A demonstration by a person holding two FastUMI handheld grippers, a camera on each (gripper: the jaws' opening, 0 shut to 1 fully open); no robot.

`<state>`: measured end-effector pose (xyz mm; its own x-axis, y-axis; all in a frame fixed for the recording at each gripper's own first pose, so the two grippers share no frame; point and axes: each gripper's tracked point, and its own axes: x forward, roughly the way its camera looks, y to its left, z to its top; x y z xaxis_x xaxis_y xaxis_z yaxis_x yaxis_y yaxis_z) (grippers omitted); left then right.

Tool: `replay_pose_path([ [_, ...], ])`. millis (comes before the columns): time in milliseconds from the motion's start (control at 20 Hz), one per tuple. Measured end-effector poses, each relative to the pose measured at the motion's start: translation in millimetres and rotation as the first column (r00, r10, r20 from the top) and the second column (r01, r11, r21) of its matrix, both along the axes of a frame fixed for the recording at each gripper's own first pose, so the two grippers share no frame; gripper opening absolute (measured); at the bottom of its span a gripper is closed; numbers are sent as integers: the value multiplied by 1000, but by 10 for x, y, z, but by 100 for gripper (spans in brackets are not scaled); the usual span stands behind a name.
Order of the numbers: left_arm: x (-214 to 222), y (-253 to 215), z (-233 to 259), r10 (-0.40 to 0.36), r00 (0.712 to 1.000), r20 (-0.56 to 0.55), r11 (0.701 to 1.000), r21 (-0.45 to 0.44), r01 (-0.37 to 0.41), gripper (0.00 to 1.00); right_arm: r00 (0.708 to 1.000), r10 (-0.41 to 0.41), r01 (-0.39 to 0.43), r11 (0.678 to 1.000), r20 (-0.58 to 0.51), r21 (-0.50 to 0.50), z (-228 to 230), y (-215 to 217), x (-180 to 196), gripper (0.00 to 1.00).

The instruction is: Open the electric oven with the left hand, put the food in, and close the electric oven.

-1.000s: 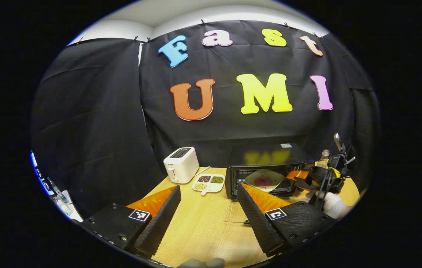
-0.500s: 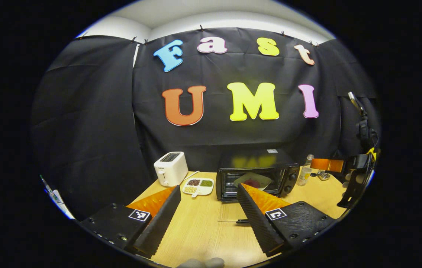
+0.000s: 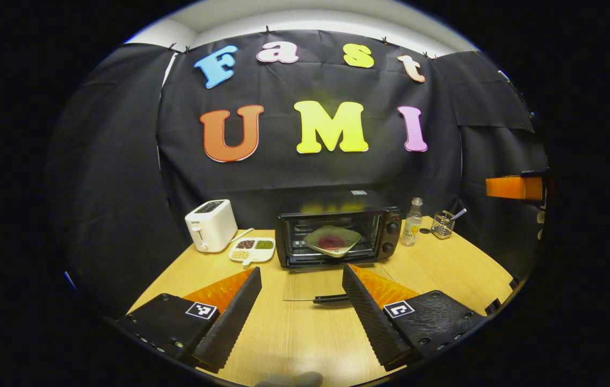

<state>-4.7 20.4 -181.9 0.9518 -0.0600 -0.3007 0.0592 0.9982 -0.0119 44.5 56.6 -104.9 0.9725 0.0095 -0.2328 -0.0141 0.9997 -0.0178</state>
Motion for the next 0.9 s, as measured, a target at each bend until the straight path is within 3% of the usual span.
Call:
replay_pose_path([
  [50, 9, -50, -107, -2, 1000, -18, 1000, 1, 2, 97, 1000, -13, 13, 1000, -9, 4, -20, -71, -30, 96],
  [100, 17, -122, -237, -6, 999, -43, 1000, -12, 5, 97, 1000, -24, 24, 1000, -20, 6, -22, -140, -61, 100],
  [200, 55, -259, -466, -3, 996, -92, 999, -37, 0, 96, 999, -27, 27, 1000, -36, -1, -31, -244, -71, 96],
  [450, 97, -544, -1131, -2, 976, -219, 998, -68, -14, 97, 998, -43, 40, 998, -52, -52, 43, -501, -85, 100],
  [500, 112, -592, -1233, -6, 972, -236, 998, -67, -11, 97, 997, -49, 46, 998, -54, -52, 74, -543, -95, 96],
  [550, 143, -633, -1330, -11, 969, -248, 998, -63, -5, 97, 997, -60, 57, 997, -58, -57, 62, -613, -92, 100],
  [600, 169, -674, -1415, -16, 966, -259, 998, -56, 1, 97, 996, -69, 64, 996, -61, -66, 73, -666, -100, 96],
  [900, 370, -878, -1770, -50, 951, -306, 998, -48, 37, 97, 992, -102, 96, 993, -80, -69, 89, -817, -91, 100],
])
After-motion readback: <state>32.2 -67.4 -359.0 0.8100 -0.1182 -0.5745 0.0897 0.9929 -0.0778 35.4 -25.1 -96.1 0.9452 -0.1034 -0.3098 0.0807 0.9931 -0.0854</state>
